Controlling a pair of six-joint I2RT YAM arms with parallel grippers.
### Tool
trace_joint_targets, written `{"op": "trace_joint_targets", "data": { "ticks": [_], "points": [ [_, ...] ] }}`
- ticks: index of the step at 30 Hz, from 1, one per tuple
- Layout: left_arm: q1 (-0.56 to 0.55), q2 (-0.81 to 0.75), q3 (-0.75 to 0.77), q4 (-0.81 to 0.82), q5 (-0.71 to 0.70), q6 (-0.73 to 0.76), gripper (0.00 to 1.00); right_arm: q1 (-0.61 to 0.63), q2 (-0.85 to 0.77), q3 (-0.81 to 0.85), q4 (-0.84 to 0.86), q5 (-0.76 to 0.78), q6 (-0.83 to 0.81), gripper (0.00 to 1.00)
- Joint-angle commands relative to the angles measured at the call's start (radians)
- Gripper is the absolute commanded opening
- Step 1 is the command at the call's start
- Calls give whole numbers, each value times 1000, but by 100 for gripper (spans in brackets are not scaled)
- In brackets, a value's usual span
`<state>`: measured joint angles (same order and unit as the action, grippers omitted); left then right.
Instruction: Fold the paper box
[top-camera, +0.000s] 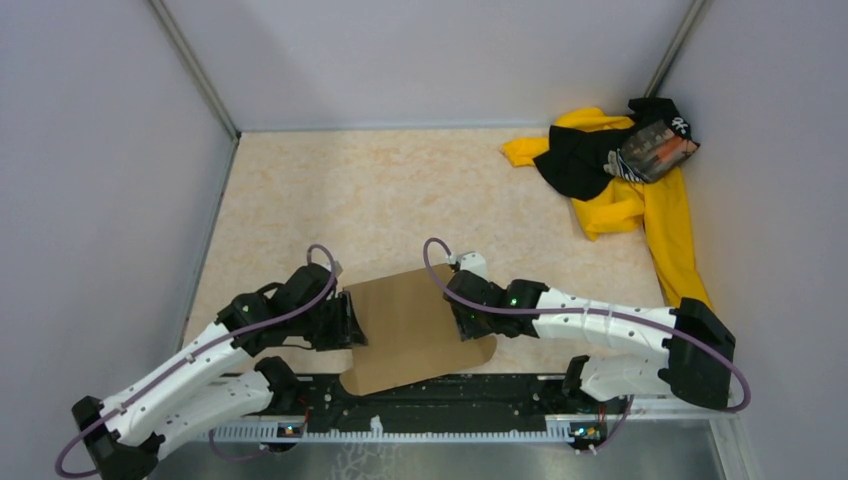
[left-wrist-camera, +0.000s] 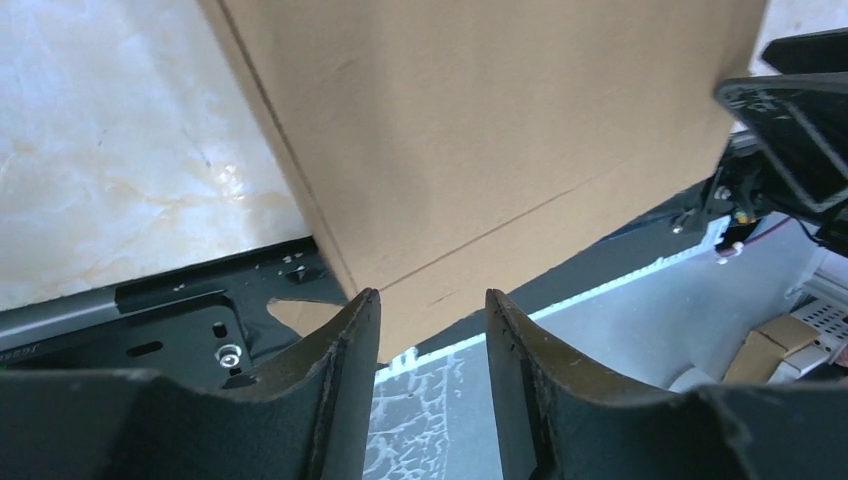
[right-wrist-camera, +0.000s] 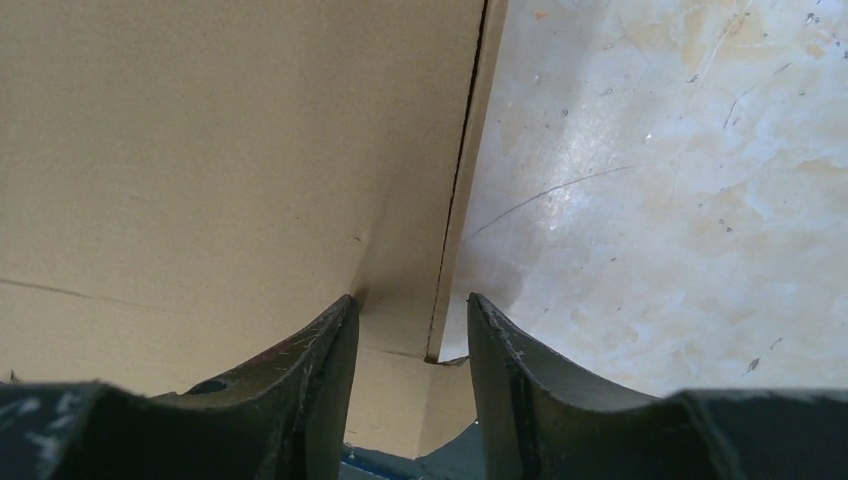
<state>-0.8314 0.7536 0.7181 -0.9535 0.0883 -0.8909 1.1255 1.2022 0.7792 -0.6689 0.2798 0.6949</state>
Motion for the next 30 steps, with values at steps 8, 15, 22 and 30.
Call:
{"op": "trace_joint_targets", "data": {
  "ticks": [8, 15, 22, 30],
  "points": [
    [-6, -98, -157, 10, -10, -101, 50, -11, -12, -69, 83, -14, -10, 45],
    [-6, -54, -207, 101, -96, -120, 53, -100, -72, -161, 175, -88, -11, 44],
    [20, 92, -205, 242, -174, -97, 58, -163, -79, -174, 203, -123, -37, 41],
    [208, 322, -131, 417, -119, 69, 58, -198, -59, -178, 227, -144, -47, 41]
  ]
}}
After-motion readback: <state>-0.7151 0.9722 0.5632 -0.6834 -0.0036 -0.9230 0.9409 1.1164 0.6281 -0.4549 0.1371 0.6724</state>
